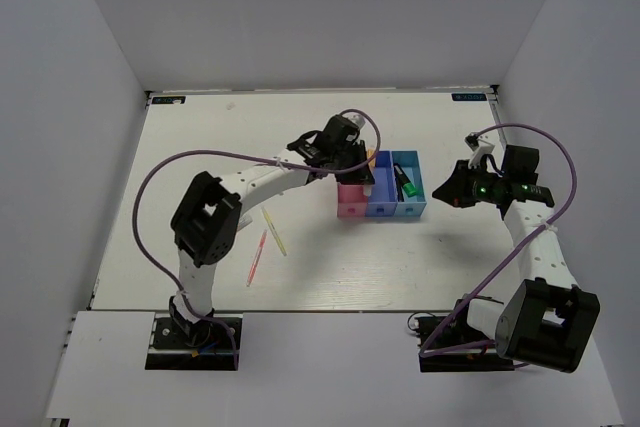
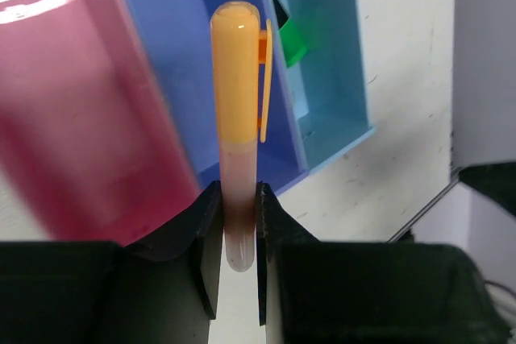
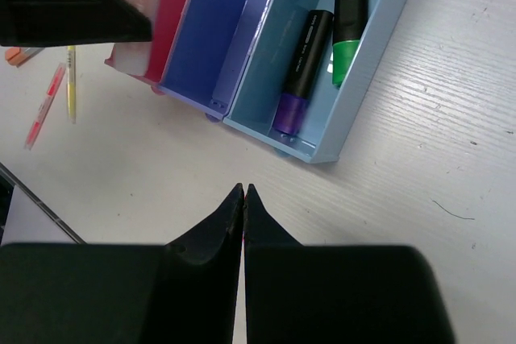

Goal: Sort the stationery into containers
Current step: Place the pen in the storage box.

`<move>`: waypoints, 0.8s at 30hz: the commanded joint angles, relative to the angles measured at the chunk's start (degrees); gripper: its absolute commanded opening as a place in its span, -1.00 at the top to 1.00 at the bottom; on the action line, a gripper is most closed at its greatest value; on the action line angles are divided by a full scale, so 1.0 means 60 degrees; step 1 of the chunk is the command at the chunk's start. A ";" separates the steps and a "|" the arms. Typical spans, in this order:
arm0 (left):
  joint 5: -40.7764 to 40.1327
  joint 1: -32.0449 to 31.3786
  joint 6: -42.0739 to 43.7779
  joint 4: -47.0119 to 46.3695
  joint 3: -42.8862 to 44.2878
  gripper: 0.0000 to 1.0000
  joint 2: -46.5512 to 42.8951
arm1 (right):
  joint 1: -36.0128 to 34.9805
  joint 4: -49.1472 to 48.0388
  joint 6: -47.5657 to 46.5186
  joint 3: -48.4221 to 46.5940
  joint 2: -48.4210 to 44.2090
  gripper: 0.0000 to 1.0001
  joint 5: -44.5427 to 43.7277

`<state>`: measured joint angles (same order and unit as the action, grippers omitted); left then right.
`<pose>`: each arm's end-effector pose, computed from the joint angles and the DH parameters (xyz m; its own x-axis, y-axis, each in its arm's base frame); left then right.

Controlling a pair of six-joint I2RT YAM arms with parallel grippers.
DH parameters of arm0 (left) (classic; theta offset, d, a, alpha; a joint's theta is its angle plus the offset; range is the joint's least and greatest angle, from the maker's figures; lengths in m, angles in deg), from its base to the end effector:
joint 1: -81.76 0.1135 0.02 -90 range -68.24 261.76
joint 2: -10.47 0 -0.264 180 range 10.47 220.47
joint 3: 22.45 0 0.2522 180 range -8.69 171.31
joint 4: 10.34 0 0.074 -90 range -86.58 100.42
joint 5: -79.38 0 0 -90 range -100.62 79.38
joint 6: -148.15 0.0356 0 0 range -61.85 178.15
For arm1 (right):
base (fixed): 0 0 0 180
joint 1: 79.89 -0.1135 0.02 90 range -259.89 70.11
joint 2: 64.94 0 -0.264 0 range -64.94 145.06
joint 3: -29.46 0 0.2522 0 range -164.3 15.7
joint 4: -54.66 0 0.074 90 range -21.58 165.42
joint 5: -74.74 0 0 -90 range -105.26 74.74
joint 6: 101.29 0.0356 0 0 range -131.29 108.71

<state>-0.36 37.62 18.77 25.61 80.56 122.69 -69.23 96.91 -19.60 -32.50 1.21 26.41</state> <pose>0.3154 -0.3149 0.2402 -0.8853 -0.0108 -0.4649 0.2765 0.7915 -0.5450 0.2344 -0.0200 0.2636 -0.6596 0.0143 -0.7515 -0.4117 0.8296 0.3771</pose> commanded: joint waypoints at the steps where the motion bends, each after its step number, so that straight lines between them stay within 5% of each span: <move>1: 0.0194 -0.0202 -0.1287 -0.0959 0.0884 0.95 0.0351 | 0.0099 -0.0178 0.0097 -0.0286 -0.0038 0.96 -0.0031; 9: -0.0084 -0.0319 -0.1860 -0.1020 0.1355 0.72 0.1129 | 0.0246 -0.0149 0.0185 -0.0271 -0.0068 0.93 0.0218; 13: -0.0318 -0.0334 -0.1831 -0.0858 0.1340 0.26 0.1159 | 0.0319 -0.0119 0.0185 -0.0300 -0.0112 0.73 0.0291; 18: -0.0319 -0.0377 -0.1787 -0.0609 0.1617 -0.04 0.1203 | 0.0392 -0.0090 0.0200 -0.0316 -0.0156 0.62 0.0452; 22: -0.0333 -0.0436 -0.1582 -0.0228 0.2043 -0.03 0.1218 | 0.0451 -0.0076 0.0214 -0.0301 -0.0156 0.55 0.0584; 24: -0.0406 -0.0524 -0.1349 -0.0053 0.2146 0.25 0.1029 | 0.0524 -0.0046 0.0214 -0.0286 -0.0171 0.62 0.0643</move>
<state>-2.09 35.39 8.56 23.60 90.73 131.13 -66.83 96.93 -18.55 -32.50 1.21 28.31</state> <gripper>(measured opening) 0.414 0.201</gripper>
